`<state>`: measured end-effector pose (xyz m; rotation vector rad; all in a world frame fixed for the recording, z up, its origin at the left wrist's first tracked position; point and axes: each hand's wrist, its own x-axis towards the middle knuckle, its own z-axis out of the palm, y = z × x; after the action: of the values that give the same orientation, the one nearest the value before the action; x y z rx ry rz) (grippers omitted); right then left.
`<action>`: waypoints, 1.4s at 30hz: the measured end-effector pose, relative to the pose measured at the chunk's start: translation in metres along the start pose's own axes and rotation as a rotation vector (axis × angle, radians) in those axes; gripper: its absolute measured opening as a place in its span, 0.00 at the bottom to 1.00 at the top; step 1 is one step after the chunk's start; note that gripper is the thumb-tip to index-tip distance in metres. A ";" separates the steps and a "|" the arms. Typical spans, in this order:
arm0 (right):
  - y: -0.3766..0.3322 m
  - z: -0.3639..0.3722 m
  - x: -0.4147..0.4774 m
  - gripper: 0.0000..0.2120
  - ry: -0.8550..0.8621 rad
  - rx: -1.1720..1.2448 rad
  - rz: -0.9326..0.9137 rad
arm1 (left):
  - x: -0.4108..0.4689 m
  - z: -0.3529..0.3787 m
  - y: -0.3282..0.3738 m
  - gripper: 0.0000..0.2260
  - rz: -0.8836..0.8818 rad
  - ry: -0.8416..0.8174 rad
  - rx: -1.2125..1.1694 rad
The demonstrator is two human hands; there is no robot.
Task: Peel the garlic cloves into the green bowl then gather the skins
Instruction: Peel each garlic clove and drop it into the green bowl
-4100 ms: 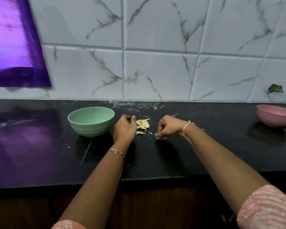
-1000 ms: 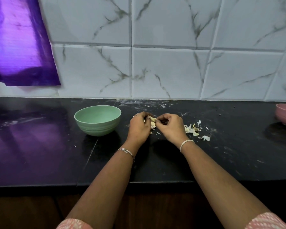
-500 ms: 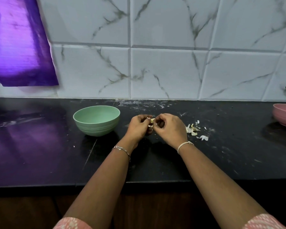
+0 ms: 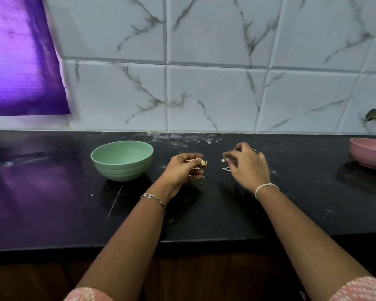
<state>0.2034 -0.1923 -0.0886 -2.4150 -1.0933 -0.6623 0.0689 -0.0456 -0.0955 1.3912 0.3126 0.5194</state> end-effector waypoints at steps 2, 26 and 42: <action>0.012 -0.004 -0.001 0.07 0.032 0.000 0.063 | 0.001 0.000 -0.001 0.06 -0.002 -0.018 0.008; 0.021 0.006 0.000 0.12 0.120 0.315 0.162 | 0.001 0.004 -0.002 0.04 0.041 0.003 0.009; -0.040 0.027 0.010 0.05 -0.093 0.901 0.153 | 0.006 0.003 0.000 0.01 0.043 0.188 0.007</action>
<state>0.1851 -0.1478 -0.0985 -1.7148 -0.9420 0.0271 0.0753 -0.0449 -0.0946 1.3610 0.4374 0.6870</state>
